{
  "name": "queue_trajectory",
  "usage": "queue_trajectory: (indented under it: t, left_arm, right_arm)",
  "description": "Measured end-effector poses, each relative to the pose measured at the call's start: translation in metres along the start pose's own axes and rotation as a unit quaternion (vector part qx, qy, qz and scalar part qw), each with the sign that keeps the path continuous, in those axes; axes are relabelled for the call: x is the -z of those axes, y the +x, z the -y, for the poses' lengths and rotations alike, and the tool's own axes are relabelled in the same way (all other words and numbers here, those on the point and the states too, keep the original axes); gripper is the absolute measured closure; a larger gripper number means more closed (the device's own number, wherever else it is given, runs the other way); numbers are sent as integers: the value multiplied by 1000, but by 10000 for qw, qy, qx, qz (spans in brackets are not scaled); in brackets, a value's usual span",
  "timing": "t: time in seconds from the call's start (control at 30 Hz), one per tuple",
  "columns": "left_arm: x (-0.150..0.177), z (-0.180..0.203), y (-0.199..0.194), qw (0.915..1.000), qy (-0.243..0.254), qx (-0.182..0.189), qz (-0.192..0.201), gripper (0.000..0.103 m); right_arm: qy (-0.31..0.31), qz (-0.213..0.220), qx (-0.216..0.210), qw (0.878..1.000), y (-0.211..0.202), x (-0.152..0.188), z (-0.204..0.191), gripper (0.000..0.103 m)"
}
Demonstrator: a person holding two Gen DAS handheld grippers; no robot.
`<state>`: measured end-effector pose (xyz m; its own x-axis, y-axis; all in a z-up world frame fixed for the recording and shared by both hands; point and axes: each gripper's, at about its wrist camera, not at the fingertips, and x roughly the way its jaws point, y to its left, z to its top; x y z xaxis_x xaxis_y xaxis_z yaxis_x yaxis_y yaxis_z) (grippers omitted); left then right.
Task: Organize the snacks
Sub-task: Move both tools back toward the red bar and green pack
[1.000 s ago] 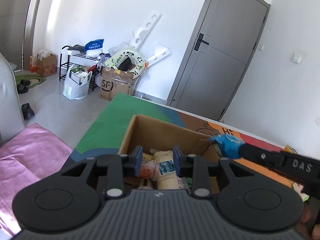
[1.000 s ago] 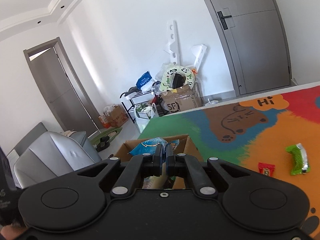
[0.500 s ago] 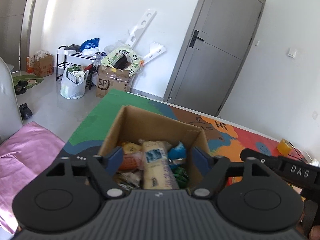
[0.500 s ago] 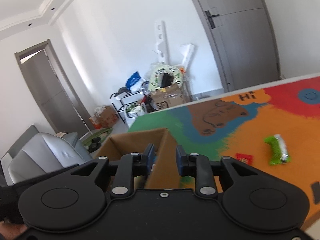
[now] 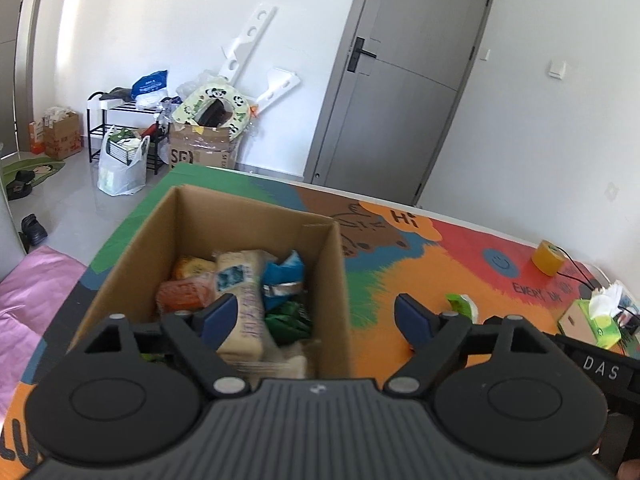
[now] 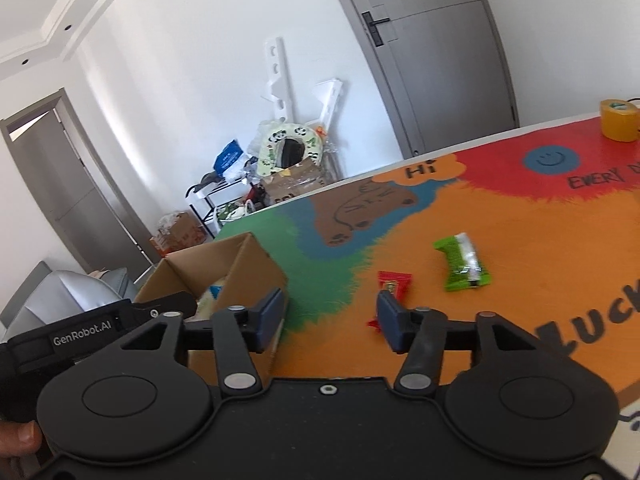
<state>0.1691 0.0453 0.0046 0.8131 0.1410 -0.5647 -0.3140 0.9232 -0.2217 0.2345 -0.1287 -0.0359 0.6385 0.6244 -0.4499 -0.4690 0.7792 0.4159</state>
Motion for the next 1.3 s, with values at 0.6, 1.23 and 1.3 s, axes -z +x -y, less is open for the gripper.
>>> queue_trajectory:
  t: [0.6,1.23,1.3]
  left_arm:
    - [10,57,5,9979,432,376,-306,14]
    - [10,103,40,9954,723,532,-339,16]
    - [10,106,45,9955,712,496,-372,17]
  right_arm:
    - [351,38,288,9990,-30,-2,56,22]
    - [514,102,584,9969,-23,-10,102,24]
    - [556,69,582,9967,-19,-11,106,25]
